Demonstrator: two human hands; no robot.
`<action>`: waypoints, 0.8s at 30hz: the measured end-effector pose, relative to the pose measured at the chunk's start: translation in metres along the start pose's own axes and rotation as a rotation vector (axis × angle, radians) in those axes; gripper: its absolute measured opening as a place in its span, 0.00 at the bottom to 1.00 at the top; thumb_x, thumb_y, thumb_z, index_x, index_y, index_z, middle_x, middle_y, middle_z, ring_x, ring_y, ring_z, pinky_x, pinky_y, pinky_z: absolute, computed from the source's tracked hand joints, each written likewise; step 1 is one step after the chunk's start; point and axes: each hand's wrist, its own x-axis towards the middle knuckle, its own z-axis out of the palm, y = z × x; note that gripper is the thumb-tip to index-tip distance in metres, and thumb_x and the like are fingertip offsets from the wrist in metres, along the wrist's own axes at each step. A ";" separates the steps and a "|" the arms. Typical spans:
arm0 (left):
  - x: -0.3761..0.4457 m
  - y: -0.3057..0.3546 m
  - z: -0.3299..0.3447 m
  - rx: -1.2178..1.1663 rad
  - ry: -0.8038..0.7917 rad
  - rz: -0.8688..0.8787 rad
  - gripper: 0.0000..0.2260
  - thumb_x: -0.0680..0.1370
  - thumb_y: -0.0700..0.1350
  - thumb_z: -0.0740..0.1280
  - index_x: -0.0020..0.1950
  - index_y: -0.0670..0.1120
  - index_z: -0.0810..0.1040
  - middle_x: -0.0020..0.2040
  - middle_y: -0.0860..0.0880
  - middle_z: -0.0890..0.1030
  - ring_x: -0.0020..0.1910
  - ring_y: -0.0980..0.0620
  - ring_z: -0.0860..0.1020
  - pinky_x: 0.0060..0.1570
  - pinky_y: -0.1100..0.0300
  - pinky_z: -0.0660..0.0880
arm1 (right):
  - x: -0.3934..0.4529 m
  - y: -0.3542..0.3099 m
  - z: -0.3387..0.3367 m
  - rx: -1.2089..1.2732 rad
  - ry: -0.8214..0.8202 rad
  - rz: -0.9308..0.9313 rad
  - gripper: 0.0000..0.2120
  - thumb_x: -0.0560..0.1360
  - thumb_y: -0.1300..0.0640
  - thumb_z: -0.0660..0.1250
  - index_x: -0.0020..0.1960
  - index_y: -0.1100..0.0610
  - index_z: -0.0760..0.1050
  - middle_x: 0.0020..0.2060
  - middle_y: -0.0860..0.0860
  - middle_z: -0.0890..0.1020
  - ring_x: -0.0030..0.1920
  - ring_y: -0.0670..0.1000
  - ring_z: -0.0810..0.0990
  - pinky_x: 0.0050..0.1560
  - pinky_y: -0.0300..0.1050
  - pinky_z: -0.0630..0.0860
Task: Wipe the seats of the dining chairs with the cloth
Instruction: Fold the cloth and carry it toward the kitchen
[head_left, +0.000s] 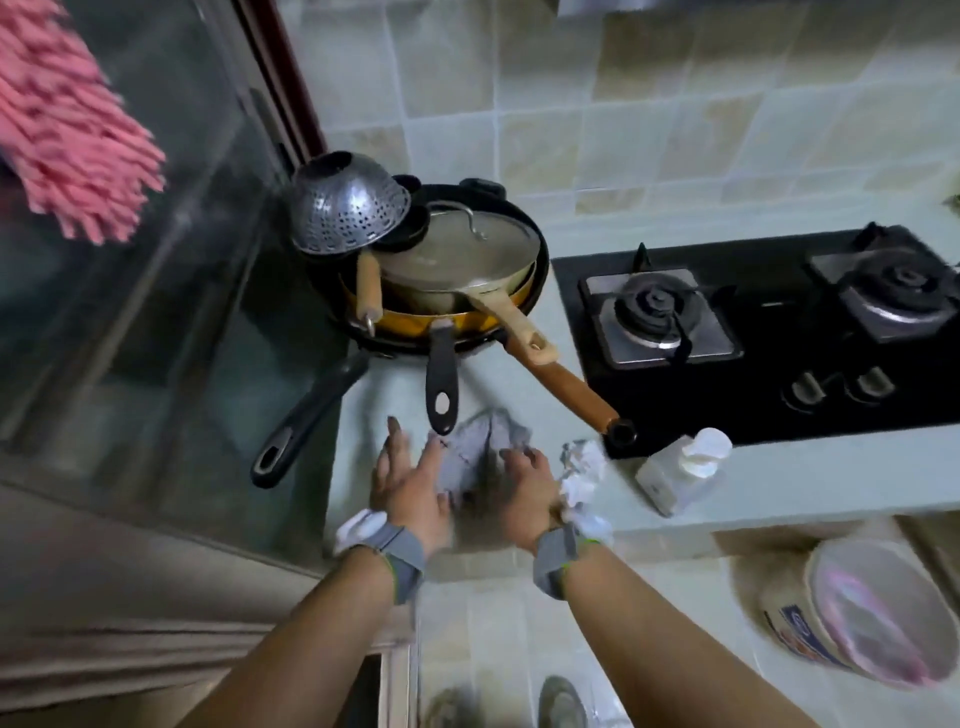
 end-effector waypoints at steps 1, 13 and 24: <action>0.004 0.001 0.005 0.031 -0.051 0.022 0.31 0.77 0.42 0.60 0.77 0.54 0.50 0.78 0.46 0.35 0.77 0.43 0.45 0.74 0.53 0.53 | 0.004 0.002 0.000 -0.068 -0.043 -0.050 0.23 0.77 0.61 0.63 0.71 0.56 0.66 0.71 0.55 0.65 0.70 0.56 0.66 0.67 0.44 0.64; 0.044 -0.034 0.100 0.493 -0.170 0.258 0.28 0.78 0.56 0.49 0.73 0.42 0.64 0.72 0.41 0.67 0.70 0.46 0.69 0.67 0.54 0.65 | 0.067 0.036 0.019 -0.623 -0.311 -0.519 0.34 0.70 0.42 0.50 0.68 0.60 0.68 0.64 0.59 0.77 0.63 0.59 0.77 0.60 0.52 0.75; 0.038 -0.013 0.089 0.646 -0.114 0.227 0.27 0.81 0.56 0.43 0.69 0.48 0.72 0.69 0.47 0.72 0.75 0.45 0.56 0.71 0.51 0.53 | 0.062 0.044 0.028 -0.645 -0.188 -0.581 0.33 0.68 0.41 0.52 0.67 0.59 0.66 0.61 0.57 0.79 0.61 0.57 0.79 0.56 0.55 0.77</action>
